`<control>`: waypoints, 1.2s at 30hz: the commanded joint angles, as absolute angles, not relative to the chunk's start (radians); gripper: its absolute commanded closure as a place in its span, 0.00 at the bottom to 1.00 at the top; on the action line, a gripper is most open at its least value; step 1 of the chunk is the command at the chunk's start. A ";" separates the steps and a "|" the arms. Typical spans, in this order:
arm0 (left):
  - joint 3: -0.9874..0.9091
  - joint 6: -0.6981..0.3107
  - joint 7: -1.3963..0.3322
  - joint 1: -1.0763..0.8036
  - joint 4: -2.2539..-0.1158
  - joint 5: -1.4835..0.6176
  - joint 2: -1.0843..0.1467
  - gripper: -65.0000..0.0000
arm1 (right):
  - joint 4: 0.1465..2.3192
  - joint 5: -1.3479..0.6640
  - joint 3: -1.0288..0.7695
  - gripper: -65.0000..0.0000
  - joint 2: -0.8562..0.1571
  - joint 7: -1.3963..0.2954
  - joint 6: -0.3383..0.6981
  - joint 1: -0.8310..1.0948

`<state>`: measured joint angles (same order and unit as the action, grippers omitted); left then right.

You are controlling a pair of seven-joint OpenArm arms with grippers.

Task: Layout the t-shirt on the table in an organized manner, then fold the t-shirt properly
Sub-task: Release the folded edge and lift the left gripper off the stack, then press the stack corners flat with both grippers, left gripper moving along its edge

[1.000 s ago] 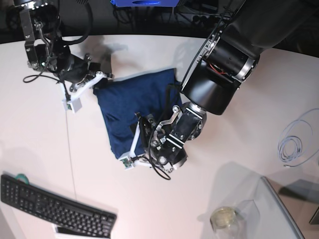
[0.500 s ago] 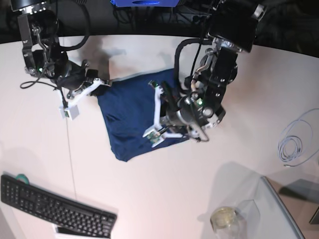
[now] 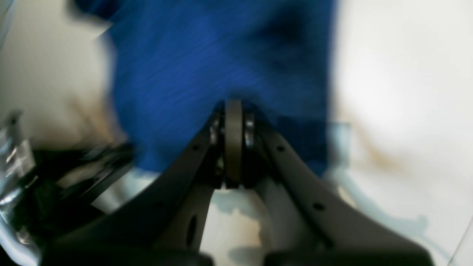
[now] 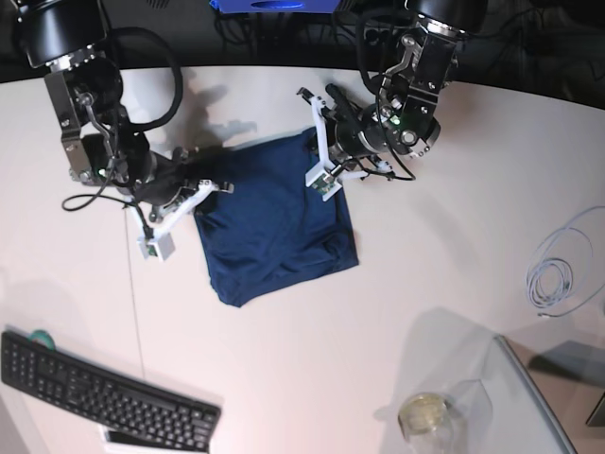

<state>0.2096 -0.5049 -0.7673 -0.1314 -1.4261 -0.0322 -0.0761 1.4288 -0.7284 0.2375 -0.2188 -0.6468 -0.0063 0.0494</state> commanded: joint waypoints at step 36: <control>0.137 -0.510 -0.828 -0.211 -1.641 -0.025 -0.071 1.00 | 1.560 -0.737 0.226 1.00 -0.232 -0.627 -0.004 0.133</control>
<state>0.1410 -0.5117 -0.8276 -0.2142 -1.6257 -0.0265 -0.0658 1.5429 -0.7250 0.2283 -0.2295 -0.6392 -0.0101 0.1440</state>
